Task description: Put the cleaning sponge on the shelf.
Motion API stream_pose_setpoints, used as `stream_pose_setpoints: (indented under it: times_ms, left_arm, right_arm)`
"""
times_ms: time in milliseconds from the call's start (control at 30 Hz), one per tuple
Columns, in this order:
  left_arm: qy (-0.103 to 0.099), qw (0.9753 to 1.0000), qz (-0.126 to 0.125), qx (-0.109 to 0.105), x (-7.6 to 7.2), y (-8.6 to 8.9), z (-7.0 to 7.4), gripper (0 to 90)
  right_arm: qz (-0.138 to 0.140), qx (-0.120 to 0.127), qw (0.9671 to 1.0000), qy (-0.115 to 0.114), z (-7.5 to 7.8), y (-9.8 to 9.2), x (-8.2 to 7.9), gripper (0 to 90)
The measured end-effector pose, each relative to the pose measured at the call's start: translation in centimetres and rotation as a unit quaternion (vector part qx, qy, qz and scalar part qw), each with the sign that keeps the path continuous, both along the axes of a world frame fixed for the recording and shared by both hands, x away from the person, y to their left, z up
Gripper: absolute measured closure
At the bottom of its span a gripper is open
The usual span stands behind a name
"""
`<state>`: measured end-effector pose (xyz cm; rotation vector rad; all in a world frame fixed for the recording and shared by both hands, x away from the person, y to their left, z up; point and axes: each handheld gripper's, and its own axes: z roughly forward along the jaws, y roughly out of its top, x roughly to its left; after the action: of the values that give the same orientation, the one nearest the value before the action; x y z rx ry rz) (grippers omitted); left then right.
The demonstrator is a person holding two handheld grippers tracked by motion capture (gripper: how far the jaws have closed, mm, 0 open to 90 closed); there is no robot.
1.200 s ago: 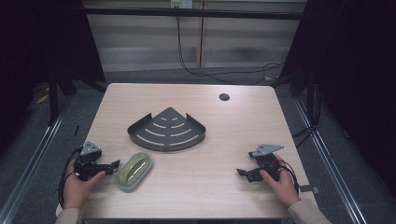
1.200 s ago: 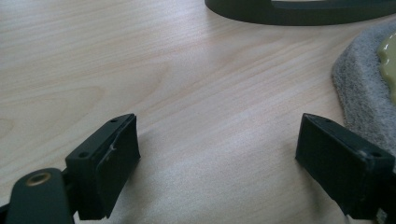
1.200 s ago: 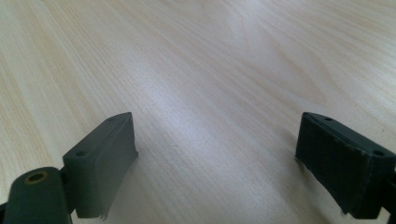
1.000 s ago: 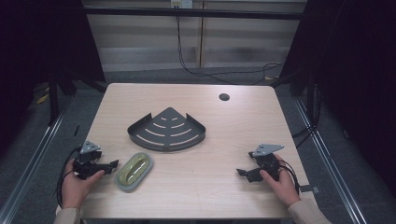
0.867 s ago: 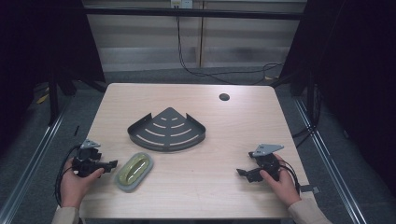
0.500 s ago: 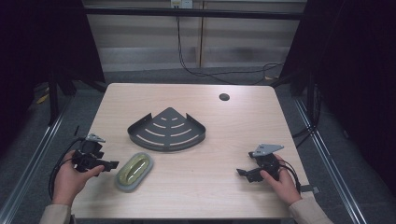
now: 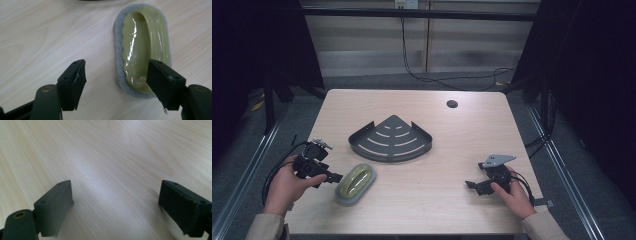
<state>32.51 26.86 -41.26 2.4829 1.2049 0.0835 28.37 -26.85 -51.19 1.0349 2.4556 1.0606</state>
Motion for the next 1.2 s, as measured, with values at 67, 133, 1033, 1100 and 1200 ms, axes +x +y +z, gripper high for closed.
stream_pose_setpoints:
  times_ms: [67, 133, 1033, 1100, 1200]
  left_arm:
    - [0.006, 1.0, -0.002, 0.003, 0.3, -0.6, 0.3, 32.4]
    - [0.014, 0.9998, -0.013, 0.009, 0.4, -1.2, 0.4, 32.9]
    - [0.113, 0.9892, -0.058, 0.073, 1.8, -6.4, -0.7, 70.8]
    - [0.118, 0.9888, -0.055, 0.073, 1.8, -6.6, -0.4, 71.0]
    - [0.118, 0.9891, -0.058, 0.065, 1.9, -6.7, 0.2, 71.1]
  right_arm:
    - [-0.001, 0.0, 1.0, 0.0, 0.0, 0.0, 0.0, 11.5]
    - [0.0, 0.0, 1.0, 0.0, 0.0, 0.0, 0.0, 11.5]
    - [-0.002, 0.0, 1.0, 0.0, 0.0, 0.0, -0.1, 11.5]
    - [-0.002, 0.0, 1.0, 0.0, 0.0, 0.0, -0.1, 11.5]
    - [-0.002, 0.0, 1.0, 0.0, 0.0, 0.0, -0.1, 11.5]
